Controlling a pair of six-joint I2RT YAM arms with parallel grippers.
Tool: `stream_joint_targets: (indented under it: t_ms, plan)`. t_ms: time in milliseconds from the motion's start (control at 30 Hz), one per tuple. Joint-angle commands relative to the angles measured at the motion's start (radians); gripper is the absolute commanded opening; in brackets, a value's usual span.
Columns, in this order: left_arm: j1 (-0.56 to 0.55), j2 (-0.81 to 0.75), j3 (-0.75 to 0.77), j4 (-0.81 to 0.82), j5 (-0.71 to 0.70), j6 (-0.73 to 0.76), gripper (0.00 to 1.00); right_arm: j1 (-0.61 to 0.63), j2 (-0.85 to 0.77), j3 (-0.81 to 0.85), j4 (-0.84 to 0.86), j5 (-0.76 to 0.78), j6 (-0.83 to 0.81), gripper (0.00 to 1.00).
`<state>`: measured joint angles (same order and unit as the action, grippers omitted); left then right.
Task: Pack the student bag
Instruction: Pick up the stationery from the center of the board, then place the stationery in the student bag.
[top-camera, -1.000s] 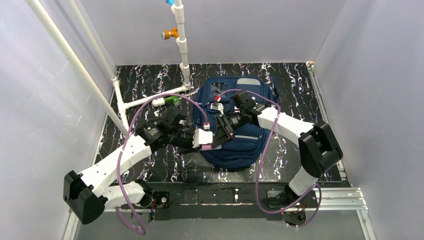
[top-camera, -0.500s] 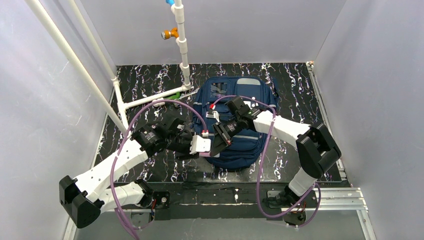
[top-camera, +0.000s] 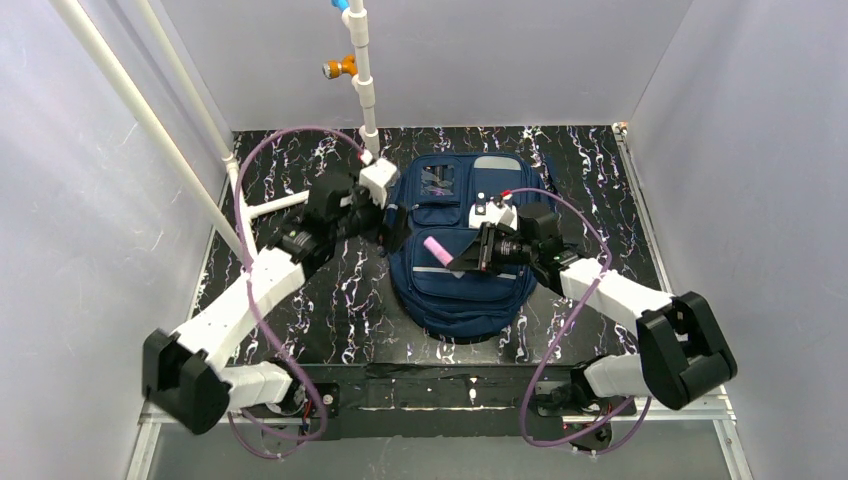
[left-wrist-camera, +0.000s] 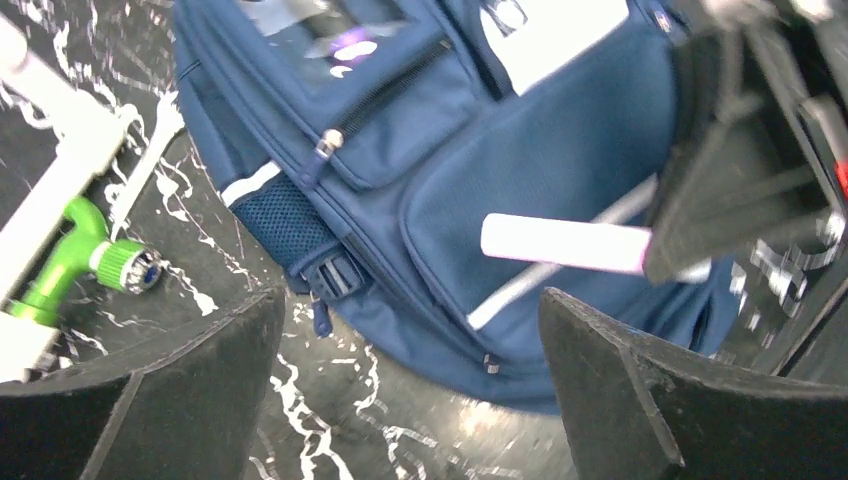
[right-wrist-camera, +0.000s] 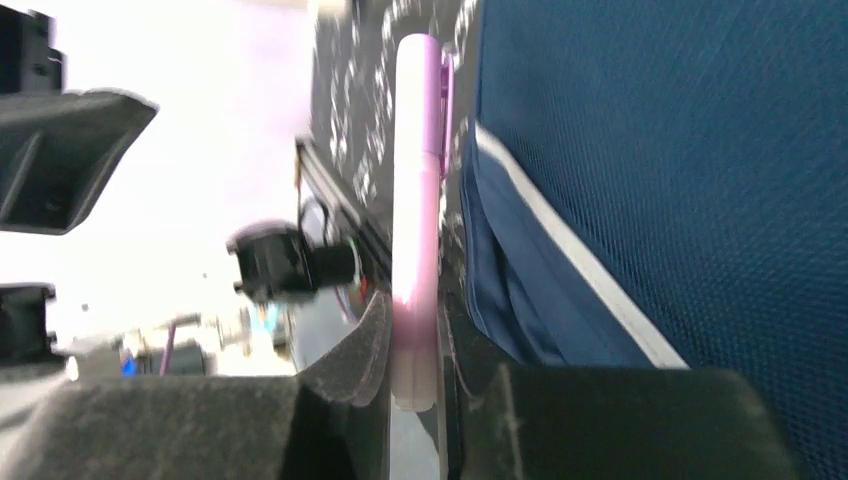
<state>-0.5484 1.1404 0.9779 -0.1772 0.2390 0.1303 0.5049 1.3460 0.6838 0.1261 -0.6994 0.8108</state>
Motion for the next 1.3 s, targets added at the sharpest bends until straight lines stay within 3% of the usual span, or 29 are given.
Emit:
stream_joint_targets:
  t_ms: [0, 133, 300, 567, 733, 933, 1033, 1200, 1267]
  plan:
    - [0.071, 0.177, 0.145, 0.064, -0.026, -0.362, 0.93, -0.011, -0.054, -0.049, 0.308, 0.276, 0.258, 0.01]
    - [0.129, 0.274, 0.172, 0.137, -0.008, -0.526, 0.9, -0.008, -0.023, -0.048, 0.358, 0.437, 0.329, 0.01]
    - [0.182, 0.404, 0.2, 0.225, 0.081, -0.657, 0.84, -0.003, 0.103, 0.016, 0.374, 0.482, 0.388, 0.01]
    - [0.188, 0.583, 0.292, 0.231, 0.139, -0.65, 0.73, 0.024, 0.147, -0.031, 0.493, 0.566, 0.48, 0.01]
    - [0.188, 0.654, 0.325, 0.237, 0.193, -0.662, 0.55, 0.042, 0.195, -0.017, 0.559, 0.694, 0.441, 0.01]
    - [0.187, 0.662, 0.312, 0.24, 0.208, -0.657, 0.52, 0.056, 0.321, 0.002, 0.759, 0.831, 0.381, 0.01]
    - [0.187, 0.662, 0.305, 0.24, 0.224, -0.65, 0.48, 0.062, 0.372, 0.077, 0.741, 0.842, 0.271, 0.02]
    - [0.187, 0.657, 0.293, 0.24, 0.242, -0.659, 0.47, 0.076, 0.294, 0.143, 0.409, 0.899, 0.077, 0.48]
    - [0.186, 0.659, 0.294, 0.241, 0.248, -0.662, 0.47, 0.081, 0.256, 0.133, 0.342, 0.916, 0.038, 0.59]
